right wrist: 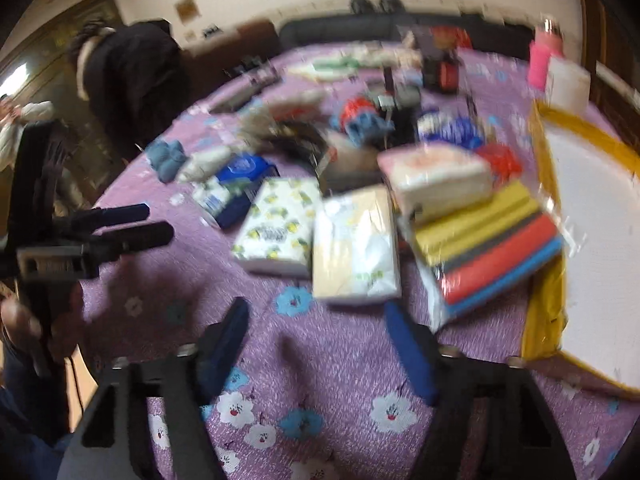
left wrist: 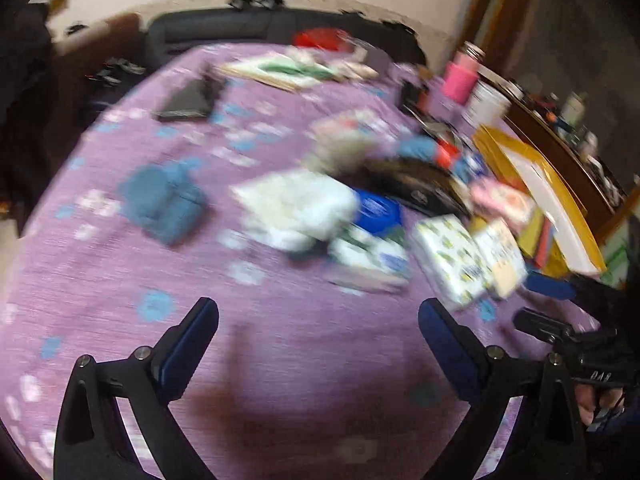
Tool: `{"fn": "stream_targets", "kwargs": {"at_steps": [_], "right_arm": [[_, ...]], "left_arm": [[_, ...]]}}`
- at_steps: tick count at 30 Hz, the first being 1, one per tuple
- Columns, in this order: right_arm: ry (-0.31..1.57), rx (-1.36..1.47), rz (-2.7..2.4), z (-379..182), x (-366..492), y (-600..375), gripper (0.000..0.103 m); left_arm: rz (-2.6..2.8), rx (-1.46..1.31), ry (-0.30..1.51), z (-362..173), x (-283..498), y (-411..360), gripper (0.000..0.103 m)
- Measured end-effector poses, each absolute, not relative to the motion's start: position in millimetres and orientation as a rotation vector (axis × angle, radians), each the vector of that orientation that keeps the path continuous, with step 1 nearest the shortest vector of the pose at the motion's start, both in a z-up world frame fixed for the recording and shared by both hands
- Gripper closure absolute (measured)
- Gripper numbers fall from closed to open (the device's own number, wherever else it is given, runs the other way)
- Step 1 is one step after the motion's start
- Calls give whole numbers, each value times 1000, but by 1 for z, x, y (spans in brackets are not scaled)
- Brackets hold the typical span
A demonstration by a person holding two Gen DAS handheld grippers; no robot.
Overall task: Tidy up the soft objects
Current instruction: 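Grasp the blue towel with the left gripper while the right grasps a white tissue pack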
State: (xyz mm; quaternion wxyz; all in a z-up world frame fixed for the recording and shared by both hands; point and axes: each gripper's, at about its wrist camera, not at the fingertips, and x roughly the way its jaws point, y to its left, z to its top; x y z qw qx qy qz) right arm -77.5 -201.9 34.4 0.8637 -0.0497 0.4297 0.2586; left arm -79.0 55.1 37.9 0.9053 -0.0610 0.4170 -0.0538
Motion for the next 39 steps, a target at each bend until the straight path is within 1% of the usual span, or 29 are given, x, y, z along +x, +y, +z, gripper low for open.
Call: {"fn": "stream_targets", "kwargs": {"at_steps": [4,7,8,9,10,13,16,18,19,21,22,27,30,35,39], "right_arm": [[784,-132,514,38,-85,-204,34],[748,-92,562,40,-85,-206,34],[743,-80,568,40,-84,-208,34],[740,-69,571,40,-85,-209,34],[735,-54,579,41,-85,-211,34],[723,-46,584,42,-86,-211,34],[709,-38,596,43,-88,-213,34],[702,-27,600,44,-88,-215,34],[702,-21,606,44,-87,-215,34],[703,-16,603,44,-87,-216,34],[706,-14,602,44,-87,-215,34],[740,8,603,42,-81,-217,34],[796,17,597,38,-71,-215,34],[822,-77,522,40,-55,-200,34],[876,-144,472,29,-42,-188,36]], "left_arm": [[25,-258,874,52,-71,107,3],[118,-269,864,53,-60,128,3],[133,-273,873,52,-57,132,9],[152,-269,875,52,-53,136,17],[166,-259,873,52,-46,138,20],[209,-253,891,43,-25,147,21],[179,-314,939,29,-8,151,21],[184,-330,944,22,1,150,36],[171,-338,951,18,4,149,50],[155,-374,929,16,5,149,60],[146,-369,921,17,4,147,63],[105,-363,857,34,-27,132,63],[37,-350,810,44,-50,115,63],[-84,-318,780,48,-68,81,63],[-165,-301,779,44,-68,58,63]]}}
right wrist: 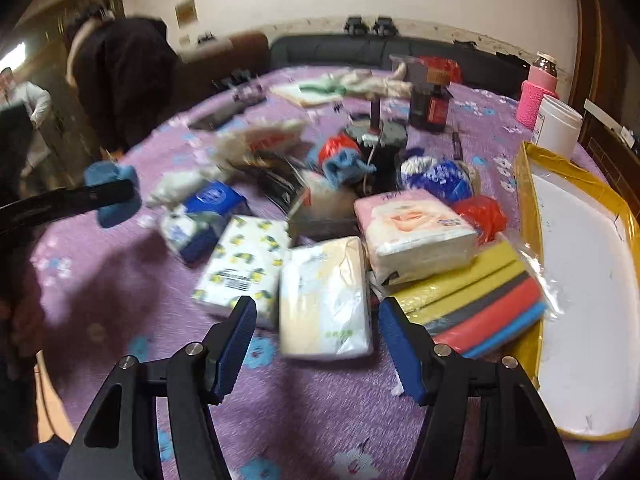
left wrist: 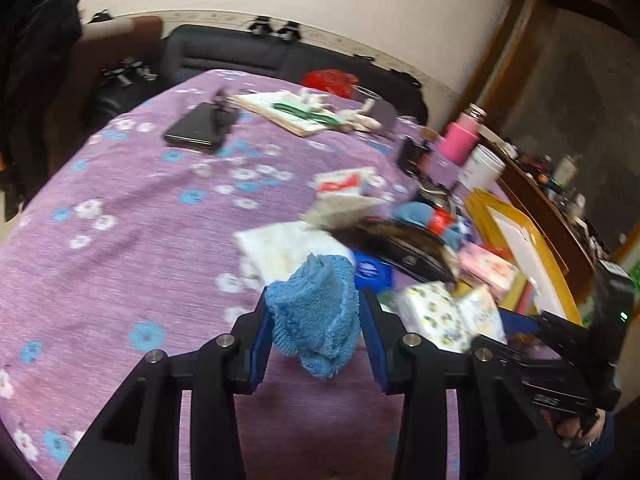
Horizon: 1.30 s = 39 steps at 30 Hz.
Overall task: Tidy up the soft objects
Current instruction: 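Grasp the blue towel with the left gripper while the right grasps a white tissue pack, then carry the blue towel and white tissue pack over the yellow-rimmed tray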
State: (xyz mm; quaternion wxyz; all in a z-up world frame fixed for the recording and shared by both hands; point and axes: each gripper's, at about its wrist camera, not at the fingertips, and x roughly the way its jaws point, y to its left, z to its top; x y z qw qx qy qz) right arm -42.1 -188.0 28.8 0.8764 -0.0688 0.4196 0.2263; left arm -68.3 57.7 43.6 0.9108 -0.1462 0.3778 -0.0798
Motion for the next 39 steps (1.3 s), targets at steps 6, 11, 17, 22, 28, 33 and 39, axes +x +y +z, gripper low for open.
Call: {"fn": "stream_targets", "kwargs": {"at_steps": [6,11,17,22,28,33,39], "right_arm": [[857,-133,491,27,-45,-187,50],[872,-91,495,25,-42,-194,50],[896,-29,533,21,-37,-201,55],[873,31,556,24,-38,-209,75],[794,117,585,33,-44,-225,78],[781,127,582,35,-47,-226,78],[762,97,556,37,-51,-225,78]], "left_arm": [[-219,-264,777,35,-68,37,63],[-217,-251,775,33,-68,33,63],[-217,-256,767,32,-68,34,63],[-199,-249,754,34,-71,34,63],[-179,-245,748,35,-73,34,63],[-165,-246,744,35,-73,36,63],[-174,-245,742,36,-73,35,63]]}}
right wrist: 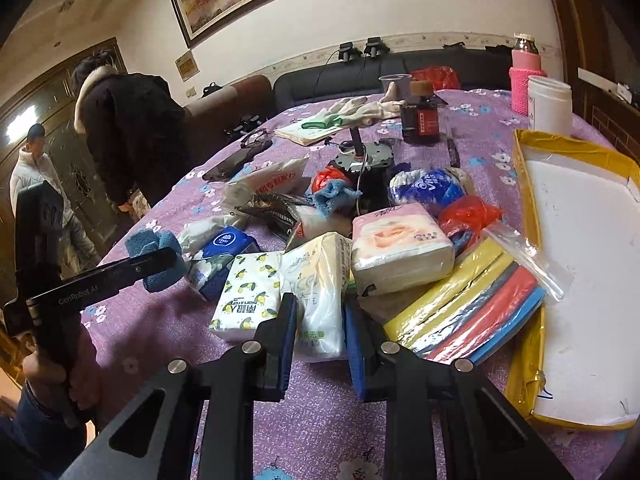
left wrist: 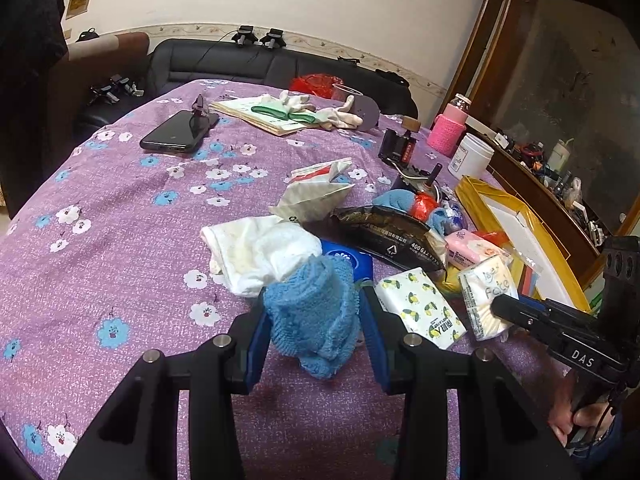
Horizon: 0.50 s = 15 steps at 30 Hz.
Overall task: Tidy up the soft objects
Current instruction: 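Carry the blue towel and white tissue pack over the yellow-rimmed tray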
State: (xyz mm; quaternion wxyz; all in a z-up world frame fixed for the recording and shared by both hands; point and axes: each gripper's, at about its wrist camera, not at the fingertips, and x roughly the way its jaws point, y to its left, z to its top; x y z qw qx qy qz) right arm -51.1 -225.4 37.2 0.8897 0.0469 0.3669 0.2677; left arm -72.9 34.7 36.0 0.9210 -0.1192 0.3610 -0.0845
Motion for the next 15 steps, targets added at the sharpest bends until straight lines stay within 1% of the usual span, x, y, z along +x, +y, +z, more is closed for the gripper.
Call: {"fn": "stream_targets", "kwargs": {"at_steps": [9,15], "right_arm": [[772,75,514,41,-52,-224,78],[748,72,492,54,-57,-226,78]], "left_arm": [[-197,-252,738,36,-73,35,63],[-208,-250,729,37,-75,34,63]]}}
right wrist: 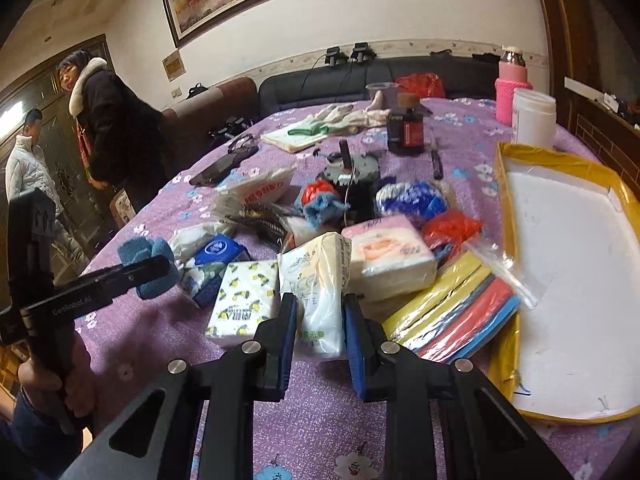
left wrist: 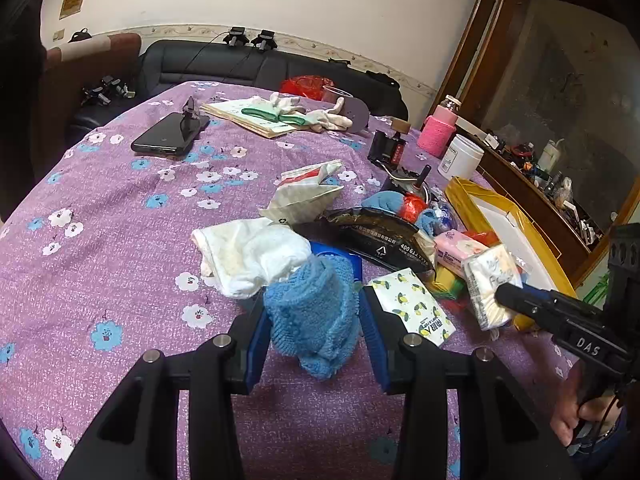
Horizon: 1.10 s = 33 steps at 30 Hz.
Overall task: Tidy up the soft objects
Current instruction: 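Carry the blue towel and white tissue pack over the yellow-rimmed tray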
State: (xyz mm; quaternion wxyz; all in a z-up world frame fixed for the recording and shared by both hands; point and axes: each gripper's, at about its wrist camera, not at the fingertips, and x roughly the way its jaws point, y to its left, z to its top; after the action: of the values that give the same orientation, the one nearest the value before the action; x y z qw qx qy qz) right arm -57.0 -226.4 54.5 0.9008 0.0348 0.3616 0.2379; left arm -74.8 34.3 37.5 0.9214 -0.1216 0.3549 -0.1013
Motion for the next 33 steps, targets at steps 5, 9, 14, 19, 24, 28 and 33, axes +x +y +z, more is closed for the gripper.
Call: {"fn": "stream_targets", "kwargs": {"at_steps": [5,9,14,19,24,28,33], "right_arm": [[741,57,496,60,-63,-220,78],[732,50,502,65,-67,-218,78],[723,56,503,69,-70,-221,78],[717,70,508,71,-72,-227,78],[705,77,515,74,-74,-230,78],[706,80,522,73,-74,-230,78],[704,82,533,74,-73,-230,78]], "left_arm": [[-203,-236,724,40,-77,31,63],[-217,-236,728,41,-79,26,63],[-226,-226,710,49,-84,21,63],[-232,-212,699,57,-87,15,63],[-239,-200,695,61,-88,8,63],[-241,-193,697,61,-88,4,63],[-241,-186,702,62,-88,1,63]]}}
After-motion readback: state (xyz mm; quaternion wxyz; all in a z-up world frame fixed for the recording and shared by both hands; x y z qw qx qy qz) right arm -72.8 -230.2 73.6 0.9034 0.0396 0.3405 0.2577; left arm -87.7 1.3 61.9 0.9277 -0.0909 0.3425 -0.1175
